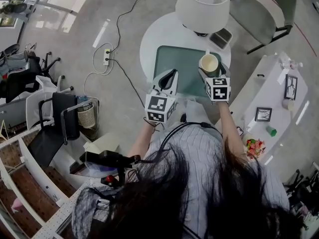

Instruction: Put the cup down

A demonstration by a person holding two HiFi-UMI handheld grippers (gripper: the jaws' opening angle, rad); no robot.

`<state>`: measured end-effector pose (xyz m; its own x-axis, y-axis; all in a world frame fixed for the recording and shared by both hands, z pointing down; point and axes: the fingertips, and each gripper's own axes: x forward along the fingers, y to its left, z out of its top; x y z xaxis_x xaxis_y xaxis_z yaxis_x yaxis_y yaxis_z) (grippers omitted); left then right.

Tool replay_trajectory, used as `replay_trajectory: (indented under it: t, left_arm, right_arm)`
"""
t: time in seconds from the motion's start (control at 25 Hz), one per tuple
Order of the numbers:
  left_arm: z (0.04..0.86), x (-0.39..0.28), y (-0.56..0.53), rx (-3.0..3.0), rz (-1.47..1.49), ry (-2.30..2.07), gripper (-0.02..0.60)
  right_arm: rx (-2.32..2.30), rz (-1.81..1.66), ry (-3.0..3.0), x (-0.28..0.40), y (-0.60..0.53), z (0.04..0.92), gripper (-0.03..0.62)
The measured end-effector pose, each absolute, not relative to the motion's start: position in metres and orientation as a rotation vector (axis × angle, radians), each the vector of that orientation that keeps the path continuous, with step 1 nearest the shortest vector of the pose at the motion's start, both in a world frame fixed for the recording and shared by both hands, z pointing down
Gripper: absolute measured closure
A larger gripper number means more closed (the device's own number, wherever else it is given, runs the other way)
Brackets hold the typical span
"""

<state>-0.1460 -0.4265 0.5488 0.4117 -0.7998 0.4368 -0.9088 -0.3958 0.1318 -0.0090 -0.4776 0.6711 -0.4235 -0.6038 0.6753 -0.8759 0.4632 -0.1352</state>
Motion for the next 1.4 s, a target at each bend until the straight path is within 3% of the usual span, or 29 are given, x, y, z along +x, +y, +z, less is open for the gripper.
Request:
replay_trajectory:
  t: [0.6, 1.4]
  left_arm:
    - [0.526, -0.135, -0.387, 2.388, 0.368, -1.499, 0.565]
    - [0.507, -0.143, -0.248, 2.438, 0.336, -1.517, 0.565]
  right_arm:
    - [1.283, 0.641, -2.404, -0.024, -0.426, 0.569, 0.187]
    - [1.255, 0.704, -2.497, -0.050, -0.281, 0.529, 0.194]
